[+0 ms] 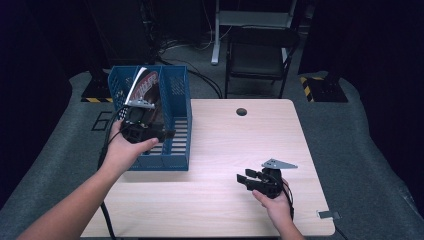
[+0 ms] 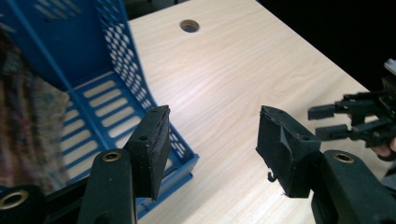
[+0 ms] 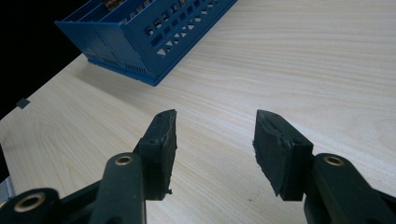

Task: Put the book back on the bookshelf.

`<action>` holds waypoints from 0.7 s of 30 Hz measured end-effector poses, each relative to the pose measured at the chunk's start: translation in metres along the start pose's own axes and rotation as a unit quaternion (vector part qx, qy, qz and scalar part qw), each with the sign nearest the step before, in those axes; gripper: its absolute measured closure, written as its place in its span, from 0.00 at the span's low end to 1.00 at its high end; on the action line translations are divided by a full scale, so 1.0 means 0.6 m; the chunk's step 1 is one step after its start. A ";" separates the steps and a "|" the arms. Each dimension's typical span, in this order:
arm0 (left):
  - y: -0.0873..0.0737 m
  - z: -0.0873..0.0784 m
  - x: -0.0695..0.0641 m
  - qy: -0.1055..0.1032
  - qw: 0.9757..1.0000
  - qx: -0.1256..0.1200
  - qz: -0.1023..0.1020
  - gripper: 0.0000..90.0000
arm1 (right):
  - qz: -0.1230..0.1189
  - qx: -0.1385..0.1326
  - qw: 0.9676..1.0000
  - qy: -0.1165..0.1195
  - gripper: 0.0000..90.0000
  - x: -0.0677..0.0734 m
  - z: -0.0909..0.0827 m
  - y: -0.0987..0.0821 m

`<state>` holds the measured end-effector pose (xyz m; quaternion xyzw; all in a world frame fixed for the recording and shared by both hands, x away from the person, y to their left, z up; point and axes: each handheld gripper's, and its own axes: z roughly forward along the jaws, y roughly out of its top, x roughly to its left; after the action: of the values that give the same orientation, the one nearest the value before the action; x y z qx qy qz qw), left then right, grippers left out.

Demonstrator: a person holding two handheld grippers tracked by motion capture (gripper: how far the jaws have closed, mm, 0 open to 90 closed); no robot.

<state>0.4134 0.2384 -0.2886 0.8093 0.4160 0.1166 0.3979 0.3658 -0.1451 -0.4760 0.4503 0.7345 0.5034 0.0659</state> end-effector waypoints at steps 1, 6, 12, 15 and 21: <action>-0.008 0.007 -0.005 -0.011 1.000 0.001 0.005 0.49 | -0.004 -0.001 1.000 -0.001 0.54 -0.001 0.000 0.000; -0.031 0.026 -0.016 -0.024 0.999 0.010 0.020 0.49 | -0.003 -0.004 1.000 -0.001 0.54 -0.001 -0.001 0.000; -0.055 0.041 -0.027 -0.044 0.999 0.013 0.024 0.49 | -0.004 -0.002 1.000 -0.002 0.54 -0.001 -0.001 0.000; -0.072 0.053 -0.034 -0.060 0.998 0.006 0.017 0.49 | -0.001 0.001 1.000 -0.002 0.54 0.000 0.000 0.000; -0.097 0.070 -0.038 -0.071 0.997 -0.005 0.015 0.49 | -0.002 0.002 1.000 -0.003 0.54 0.000 0.001 -0.001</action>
<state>0.3870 0.2176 -0.3562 0.8197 0.3744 0.0667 0.4284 0.3658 -0.1447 -0.4767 0.4505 0.7362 0.5004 0.0682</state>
